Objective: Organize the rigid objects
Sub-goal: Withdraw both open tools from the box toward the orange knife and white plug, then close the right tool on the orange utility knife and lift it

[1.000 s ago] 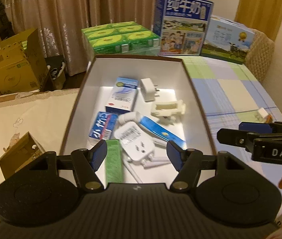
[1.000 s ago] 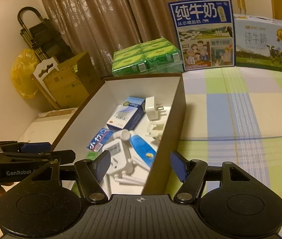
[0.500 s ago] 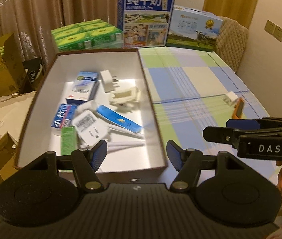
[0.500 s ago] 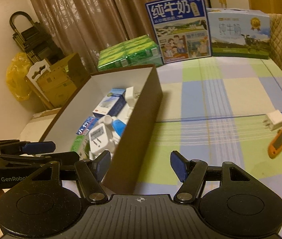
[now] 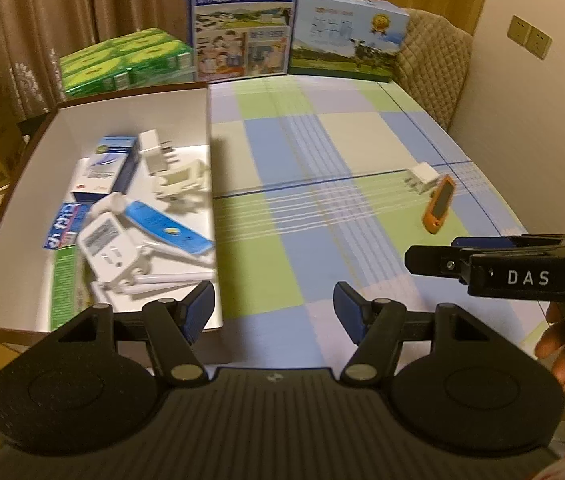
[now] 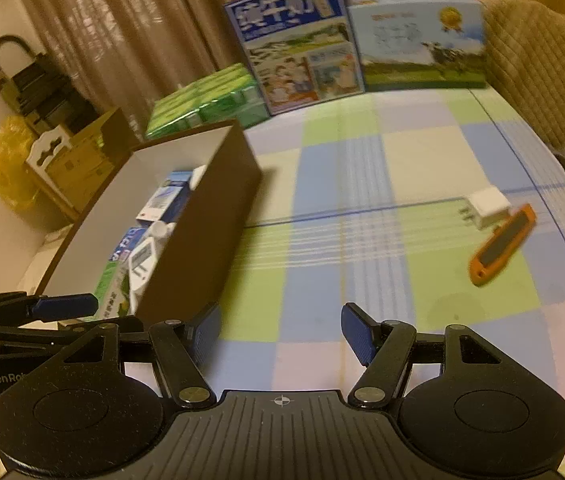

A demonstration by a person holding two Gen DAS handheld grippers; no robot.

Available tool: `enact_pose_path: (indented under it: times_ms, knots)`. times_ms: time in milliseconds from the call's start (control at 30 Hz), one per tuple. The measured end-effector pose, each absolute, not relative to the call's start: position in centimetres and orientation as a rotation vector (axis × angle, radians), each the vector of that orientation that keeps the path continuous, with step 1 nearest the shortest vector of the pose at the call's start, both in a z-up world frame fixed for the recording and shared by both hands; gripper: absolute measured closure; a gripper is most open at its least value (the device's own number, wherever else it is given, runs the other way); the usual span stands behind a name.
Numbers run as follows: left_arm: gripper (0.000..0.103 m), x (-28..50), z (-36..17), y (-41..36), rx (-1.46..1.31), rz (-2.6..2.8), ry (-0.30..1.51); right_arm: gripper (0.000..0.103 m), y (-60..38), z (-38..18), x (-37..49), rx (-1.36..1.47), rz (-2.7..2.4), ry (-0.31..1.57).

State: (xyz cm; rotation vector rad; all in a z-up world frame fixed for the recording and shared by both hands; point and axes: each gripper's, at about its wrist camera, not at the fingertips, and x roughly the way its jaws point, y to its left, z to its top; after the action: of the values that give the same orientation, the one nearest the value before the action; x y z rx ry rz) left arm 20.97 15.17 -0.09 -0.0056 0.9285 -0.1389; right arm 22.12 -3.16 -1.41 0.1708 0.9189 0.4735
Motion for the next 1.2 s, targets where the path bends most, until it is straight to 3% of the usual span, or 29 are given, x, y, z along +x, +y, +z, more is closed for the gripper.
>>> enact_pose_path:
  times_ms: [633,1200]
  knots:
    - [0.041,28.1,-3.6,3.8,0.085,-0.29,0.975,0.039,-15.4,-2.4,25.4,0.249,0.234,0.973]
    - [0.041,34.5,-9.1,0.9,0.123,-0.297,1.076,0.04,-17.3,-6.5,31.0,0.247,0.146,1.017]
